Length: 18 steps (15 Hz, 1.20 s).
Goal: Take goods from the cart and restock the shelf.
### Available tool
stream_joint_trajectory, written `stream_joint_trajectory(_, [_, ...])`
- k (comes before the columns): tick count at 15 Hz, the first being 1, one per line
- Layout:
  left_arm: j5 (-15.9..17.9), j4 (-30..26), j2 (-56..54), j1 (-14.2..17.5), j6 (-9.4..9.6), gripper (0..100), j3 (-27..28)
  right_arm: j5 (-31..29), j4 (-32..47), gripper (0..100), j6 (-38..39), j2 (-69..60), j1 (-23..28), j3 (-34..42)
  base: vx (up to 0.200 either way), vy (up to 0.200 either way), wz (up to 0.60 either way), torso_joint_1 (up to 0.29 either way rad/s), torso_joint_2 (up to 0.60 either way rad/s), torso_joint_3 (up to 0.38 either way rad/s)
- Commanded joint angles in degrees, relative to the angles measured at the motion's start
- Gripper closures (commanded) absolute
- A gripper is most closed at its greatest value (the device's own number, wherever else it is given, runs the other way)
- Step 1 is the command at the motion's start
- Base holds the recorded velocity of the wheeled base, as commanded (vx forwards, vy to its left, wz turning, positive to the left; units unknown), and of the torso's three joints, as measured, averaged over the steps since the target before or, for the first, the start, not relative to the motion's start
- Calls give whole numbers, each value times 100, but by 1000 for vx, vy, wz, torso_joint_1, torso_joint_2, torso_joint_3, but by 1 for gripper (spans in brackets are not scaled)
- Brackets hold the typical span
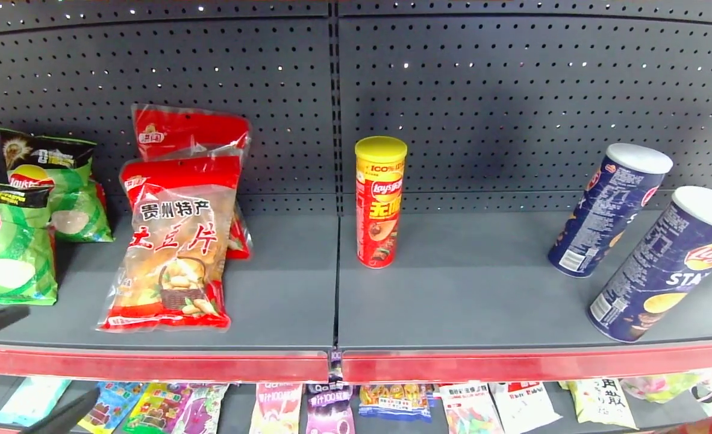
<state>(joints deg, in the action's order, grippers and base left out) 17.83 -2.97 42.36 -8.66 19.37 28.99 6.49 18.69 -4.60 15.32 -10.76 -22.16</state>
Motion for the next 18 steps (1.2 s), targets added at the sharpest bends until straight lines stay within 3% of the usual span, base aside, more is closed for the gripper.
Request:
stream_joint_trajectory(1, [765, 315, 2250, -1086, -452, 0, 1293, 116, 118, 100, 11, 23, -260, -95, 0, 0, 0, 0, 0, 0])
stream_joint_trajectory(2, [1003, 438, 2646, -1191, -715, 0, 1583, 134, 100, 100, 20, 111, -347, -104, 0, 0, 0, 0, 0, 0])
stream_joint_trajectory(3, [1003, 438, 2646, -1191, -715, 0, 1583, 134, 100, 100, 20, 111, -347, -104, 0, 0, 0, 0, 0, 0])
stream_joint_trajectory(4, [1178, 623, 3428, -1305, -777, 0, 2181, 134, 38, 100, 126, 305, -356, -113, 0, 0, 0, 0, 0, 0])
stream_joint_trajectory(7, [1117, 684, 4720, -1710, -812, 0, 3368, 134, 38, 100, 284, 331, -356, -60, 0, 0, 0, 0, 0, 0])
stream_joint_trajectory(10, [932, 693, 5484, -1921, -803, 0, 4062, 125, 38, 100, 354, 349, -356, -60, 0, 0, 0, 0, 0, 0])
stream_joint_trajectory(13, [862, 737, 6021, -2017, -777, 0, 4607, 116, 38, 100, 442, 340, -356, -51, 0, 0, 0, 0, 0, 0])
stream_joint_trajectory(15, [519, 1097, 6293, -2008, -759, 0, 4739, 116, 38, 100, 451, 340, -356, -60, 0, 0, 0, 0, 0, 0])
stream_joint_trajectory(18, [493, 1484, 6530, -2008, -768, 0, 4853, 99, 38, 100, 460, 322, -347, -60, 0, 0, 0, 0, 0, 0])
